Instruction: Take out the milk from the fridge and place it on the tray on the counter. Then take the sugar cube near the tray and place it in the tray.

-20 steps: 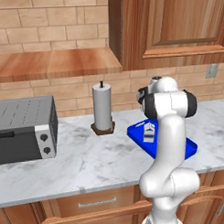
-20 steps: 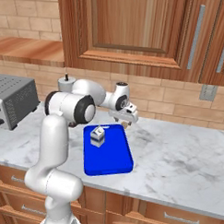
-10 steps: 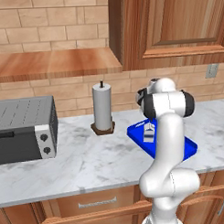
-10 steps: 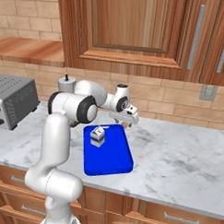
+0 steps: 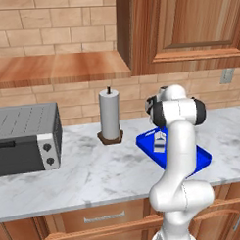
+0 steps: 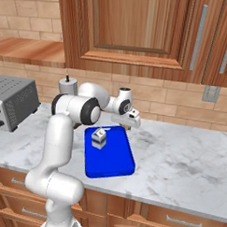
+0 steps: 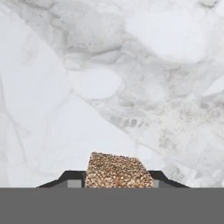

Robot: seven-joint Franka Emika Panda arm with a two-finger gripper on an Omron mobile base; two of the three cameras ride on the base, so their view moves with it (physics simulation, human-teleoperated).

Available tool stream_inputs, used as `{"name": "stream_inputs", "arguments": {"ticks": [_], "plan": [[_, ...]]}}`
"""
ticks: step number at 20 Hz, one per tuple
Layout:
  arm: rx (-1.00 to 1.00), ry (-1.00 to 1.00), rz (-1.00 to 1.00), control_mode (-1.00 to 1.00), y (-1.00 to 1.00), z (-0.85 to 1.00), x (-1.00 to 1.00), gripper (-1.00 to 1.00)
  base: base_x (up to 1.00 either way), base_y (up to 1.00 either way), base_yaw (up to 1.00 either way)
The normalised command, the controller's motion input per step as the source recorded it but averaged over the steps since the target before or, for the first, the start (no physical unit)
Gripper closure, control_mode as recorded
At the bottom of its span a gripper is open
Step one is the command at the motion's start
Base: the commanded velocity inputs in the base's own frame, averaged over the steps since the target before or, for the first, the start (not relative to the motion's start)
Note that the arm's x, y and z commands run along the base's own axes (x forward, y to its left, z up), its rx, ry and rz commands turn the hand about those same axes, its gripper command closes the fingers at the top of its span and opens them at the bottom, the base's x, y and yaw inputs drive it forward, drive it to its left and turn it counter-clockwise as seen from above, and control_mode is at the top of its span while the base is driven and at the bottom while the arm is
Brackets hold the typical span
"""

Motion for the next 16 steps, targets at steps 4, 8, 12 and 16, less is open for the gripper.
{"name": "stream_inputs", "arguments": {"ticks": [4, 8, 12, 16], "plan": [[0.00, 0.00, 0.00, -1.00, 0.00, -0.02, 0.00, 1.00, 0.00, 0.00, 0.00], [0.00, -0.09, 0.00, -1.00, -0.27, 0.00, -0.20, 1.00, 0.00, 0.00, 0.00], [0.00, -0.05, 0.00, -1.00, -0.45, 0.01, -0.14, 1.00, 0.00, 0.00, 0.00], [0.04, -0.09, 0.00, -1.00, -0.54, 0.11, -0.32, 1.00, 0.00, 0.00, 0.00]]}}
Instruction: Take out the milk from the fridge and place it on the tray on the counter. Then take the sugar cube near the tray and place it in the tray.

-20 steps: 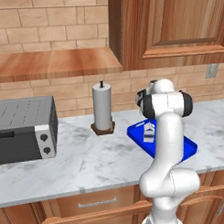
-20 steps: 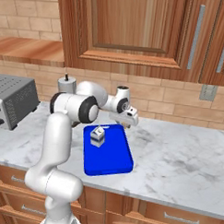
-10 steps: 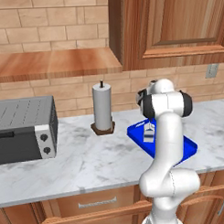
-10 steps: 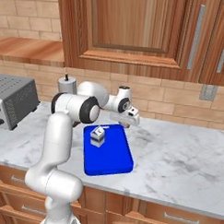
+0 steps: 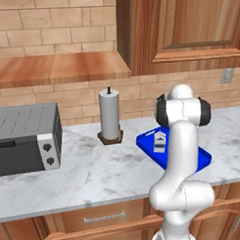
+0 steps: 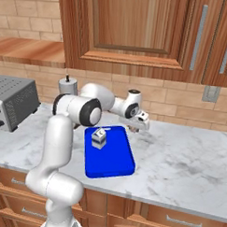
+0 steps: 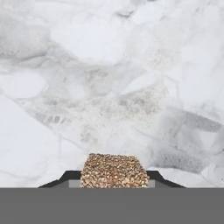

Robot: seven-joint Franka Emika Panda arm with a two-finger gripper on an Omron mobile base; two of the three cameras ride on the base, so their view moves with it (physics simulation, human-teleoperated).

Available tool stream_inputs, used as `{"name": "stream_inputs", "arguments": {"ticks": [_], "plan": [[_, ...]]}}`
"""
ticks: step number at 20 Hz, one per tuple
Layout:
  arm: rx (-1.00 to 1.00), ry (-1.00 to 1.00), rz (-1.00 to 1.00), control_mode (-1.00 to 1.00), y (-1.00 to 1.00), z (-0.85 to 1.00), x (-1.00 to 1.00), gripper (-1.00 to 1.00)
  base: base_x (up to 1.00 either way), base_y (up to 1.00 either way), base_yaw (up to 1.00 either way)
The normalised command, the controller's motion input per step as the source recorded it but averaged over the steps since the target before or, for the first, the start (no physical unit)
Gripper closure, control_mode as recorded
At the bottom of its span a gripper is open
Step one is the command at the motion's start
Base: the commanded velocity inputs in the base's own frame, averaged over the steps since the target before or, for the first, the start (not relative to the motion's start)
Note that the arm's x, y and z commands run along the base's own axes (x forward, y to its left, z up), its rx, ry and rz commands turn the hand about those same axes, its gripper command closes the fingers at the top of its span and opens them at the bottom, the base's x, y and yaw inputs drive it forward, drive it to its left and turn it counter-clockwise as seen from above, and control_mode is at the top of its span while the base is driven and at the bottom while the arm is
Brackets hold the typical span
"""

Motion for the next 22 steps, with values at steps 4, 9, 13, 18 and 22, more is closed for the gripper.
{"name": "stream_inputs", "arguments": {"ticks": [4, 9, 13, 18, 22], "plan": [[0.07, -0.22, 0.00, -1.00, -0.47, 0.35, -0.85, 1.00, 0.00, 0.00, 0.00], [0.00, -0.17, 0.00, -1.00, -0.09, 0.26, -1.00, 1.00, 0.00, 0.00, 0.00], [0.00, -0.14, 0.00, -1.00, -0.08, 0.38, -1.00, 1.00, 0.00, 0.00, 0.00], [0.00, -0.12, 0.00, -1.00, -0.09, 0.70, -1.00, 1.00, 0.00, 0.00, 0.00], [0.01, -0.07, 0.00, -1.00, 0.04, 0.92, -1.00, 1.00, 0.00, 0.00, 0.00]]}}
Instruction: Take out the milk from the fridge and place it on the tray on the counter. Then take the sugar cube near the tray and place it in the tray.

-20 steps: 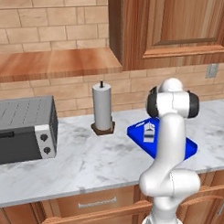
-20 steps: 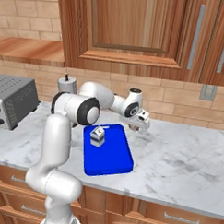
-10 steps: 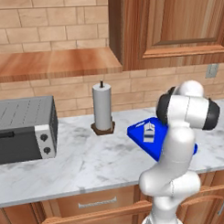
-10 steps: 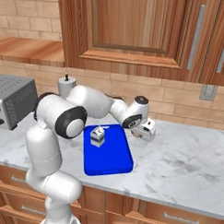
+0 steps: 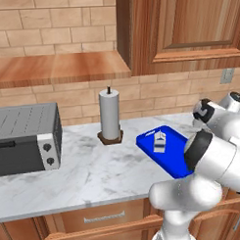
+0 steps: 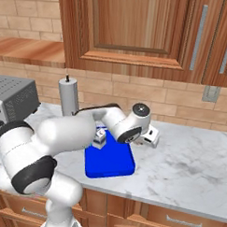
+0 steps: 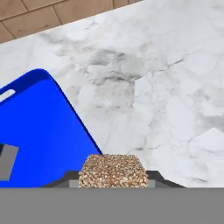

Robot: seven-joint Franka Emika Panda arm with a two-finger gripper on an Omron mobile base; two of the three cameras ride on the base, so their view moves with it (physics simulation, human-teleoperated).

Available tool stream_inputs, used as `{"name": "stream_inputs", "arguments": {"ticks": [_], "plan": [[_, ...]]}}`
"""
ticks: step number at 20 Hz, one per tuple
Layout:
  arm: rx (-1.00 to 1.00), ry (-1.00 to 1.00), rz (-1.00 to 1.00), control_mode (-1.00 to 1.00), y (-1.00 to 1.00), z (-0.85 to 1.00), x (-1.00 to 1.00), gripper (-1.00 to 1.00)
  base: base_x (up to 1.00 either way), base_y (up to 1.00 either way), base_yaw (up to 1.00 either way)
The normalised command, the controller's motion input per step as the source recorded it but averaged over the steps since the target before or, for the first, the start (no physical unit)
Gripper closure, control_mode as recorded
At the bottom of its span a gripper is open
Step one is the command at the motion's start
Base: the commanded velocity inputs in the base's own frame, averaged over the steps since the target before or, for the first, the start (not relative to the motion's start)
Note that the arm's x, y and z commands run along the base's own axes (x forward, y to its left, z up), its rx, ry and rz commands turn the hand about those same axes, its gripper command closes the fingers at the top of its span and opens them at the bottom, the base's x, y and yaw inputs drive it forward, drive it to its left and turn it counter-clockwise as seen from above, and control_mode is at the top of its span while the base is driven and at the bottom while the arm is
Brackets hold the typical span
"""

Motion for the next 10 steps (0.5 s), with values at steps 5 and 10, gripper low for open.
{"name": "stream_inputs", "arguments": {"ticks": [5, 10], "plan": [[0.01, 0.03, 0.00, -1.00, 0.30, 0.53, -0.87, 1.00, 0.00, 0.00, 0.00], [0.00, 0.14, 0.00, -1.00, 0.47, 0.06, -0.34, 1.00, 0.00, 0.00, 0.00]]}}
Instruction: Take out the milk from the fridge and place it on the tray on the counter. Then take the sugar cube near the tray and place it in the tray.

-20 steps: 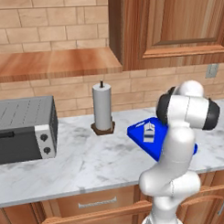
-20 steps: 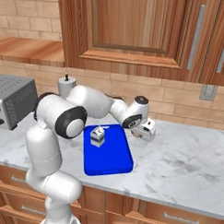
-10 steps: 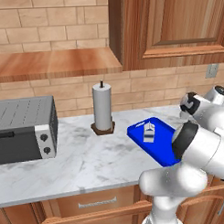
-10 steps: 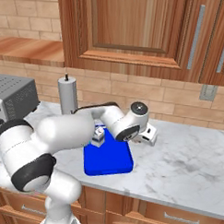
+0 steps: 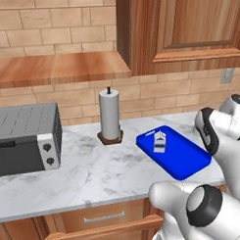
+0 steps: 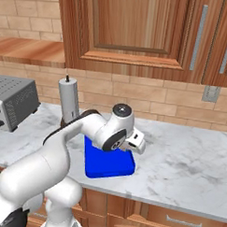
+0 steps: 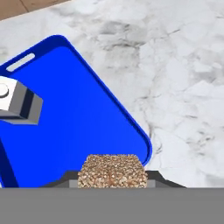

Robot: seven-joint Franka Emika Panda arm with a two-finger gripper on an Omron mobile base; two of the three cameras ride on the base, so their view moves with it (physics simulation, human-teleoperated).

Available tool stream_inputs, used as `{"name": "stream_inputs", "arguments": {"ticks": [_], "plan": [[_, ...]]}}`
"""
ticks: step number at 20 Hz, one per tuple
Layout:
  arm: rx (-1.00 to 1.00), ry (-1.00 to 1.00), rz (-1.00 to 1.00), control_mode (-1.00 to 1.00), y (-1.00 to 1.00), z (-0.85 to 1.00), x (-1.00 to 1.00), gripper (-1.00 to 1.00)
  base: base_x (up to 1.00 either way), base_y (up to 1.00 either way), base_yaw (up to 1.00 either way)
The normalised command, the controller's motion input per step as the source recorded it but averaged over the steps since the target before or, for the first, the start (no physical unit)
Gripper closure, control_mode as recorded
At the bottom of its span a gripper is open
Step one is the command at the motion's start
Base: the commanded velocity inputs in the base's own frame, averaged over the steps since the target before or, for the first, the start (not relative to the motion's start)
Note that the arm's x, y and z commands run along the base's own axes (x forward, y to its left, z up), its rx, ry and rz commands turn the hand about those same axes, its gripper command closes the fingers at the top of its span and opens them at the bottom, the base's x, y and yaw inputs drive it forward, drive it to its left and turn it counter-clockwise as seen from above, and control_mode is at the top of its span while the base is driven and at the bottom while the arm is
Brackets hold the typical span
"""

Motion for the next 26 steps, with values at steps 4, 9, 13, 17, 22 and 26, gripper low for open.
{"name": "stream_inputs", "arguments": {"ticks": [4, 9, 13, 17, 22, 26], "plan": [[0.00, 0.13, 0.00, -1.00, 0.44, -0.01, 0.06, 1.00, 0.00, 0.00, 0.00], [0.00, 0.03, 0.00, -1.00, 0.36, -0.20, 0.00, 1.00, 0.00, 0.00, 0.00], [0.00, 0.10, 0.00, -1.00, 0.09, -0.29, 0.18, 1.00, 0.00, 0.00, 0.00], [0.00, 0.04, 0.01, -1.00, 0.06, -0.42, 0.23, 1.00, 0.00, 0.00, 0.00], [-0.01, 0.04, 0.02, -1.00, 0.04, -0.31, 0.21, 1.00, 0.00, 0.00, 0.00], [0.00, 0.03, 0.03, -1.00, 0.00, -0.34, 0.11, 1.00, 0.00, 0.00, 0.00]]}}
